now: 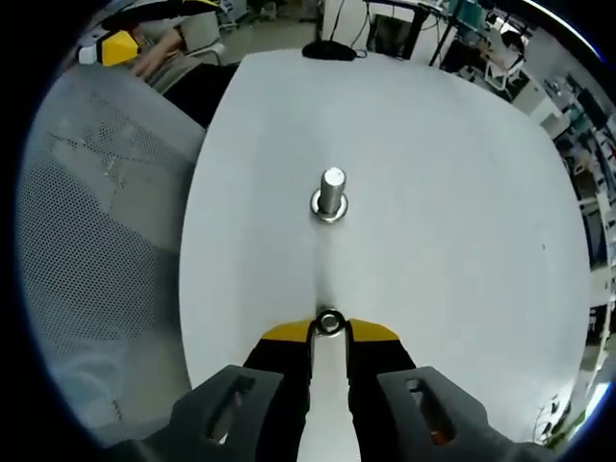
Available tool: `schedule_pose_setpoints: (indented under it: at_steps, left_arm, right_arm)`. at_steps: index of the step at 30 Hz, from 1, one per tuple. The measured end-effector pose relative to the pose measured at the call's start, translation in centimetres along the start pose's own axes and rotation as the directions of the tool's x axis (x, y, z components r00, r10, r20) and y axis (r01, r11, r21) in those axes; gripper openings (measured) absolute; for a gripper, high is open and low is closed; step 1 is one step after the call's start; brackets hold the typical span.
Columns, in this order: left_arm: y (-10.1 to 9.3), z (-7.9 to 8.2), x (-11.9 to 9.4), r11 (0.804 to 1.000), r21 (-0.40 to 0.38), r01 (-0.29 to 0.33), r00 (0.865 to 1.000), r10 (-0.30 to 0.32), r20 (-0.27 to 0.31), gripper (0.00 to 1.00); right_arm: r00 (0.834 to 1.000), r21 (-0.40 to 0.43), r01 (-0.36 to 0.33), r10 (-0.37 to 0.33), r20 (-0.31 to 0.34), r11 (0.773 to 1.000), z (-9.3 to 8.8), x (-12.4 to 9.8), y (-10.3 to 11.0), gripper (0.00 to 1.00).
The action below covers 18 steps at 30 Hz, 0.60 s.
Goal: Place the washer onto the threaded stud by aligning its center hole with the stud, sliding it down to the base, and recovering from edge contact or off-axis alignment until the washer reaches the visible bottom stop.
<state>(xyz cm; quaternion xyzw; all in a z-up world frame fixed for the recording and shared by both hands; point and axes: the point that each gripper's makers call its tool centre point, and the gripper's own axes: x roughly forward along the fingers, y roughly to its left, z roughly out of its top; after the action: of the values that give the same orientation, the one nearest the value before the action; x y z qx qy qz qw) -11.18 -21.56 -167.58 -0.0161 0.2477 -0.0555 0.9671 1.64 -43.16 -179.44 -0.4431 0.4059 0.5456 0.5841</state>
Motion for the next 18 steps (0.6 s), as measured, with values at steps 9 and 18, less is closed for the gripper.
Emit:
schedule_pose_setpoints:
  at_steps: [9, 18]
  left_arm:
    - [0.0, 0.0, -0.1, 1.000, -0.008, -0.001, 1.000, 0.001, 0.003, 0.74]
    - [0.0, 0.0, -0.1, 1.000, -0.011, -0.001, 1.000, 0.001, 0.004, 0.74]
  right_arm:
    - [1.000, 0.011, -0.006, 0.006, -0.018, 1.000, -0.3, 1.1, 0.0, 0.13]
    - [0.998, 0.007, -0.029, 0.029, -0.053, 1.000, -0.7, 3.0, 0.2, 0.13]
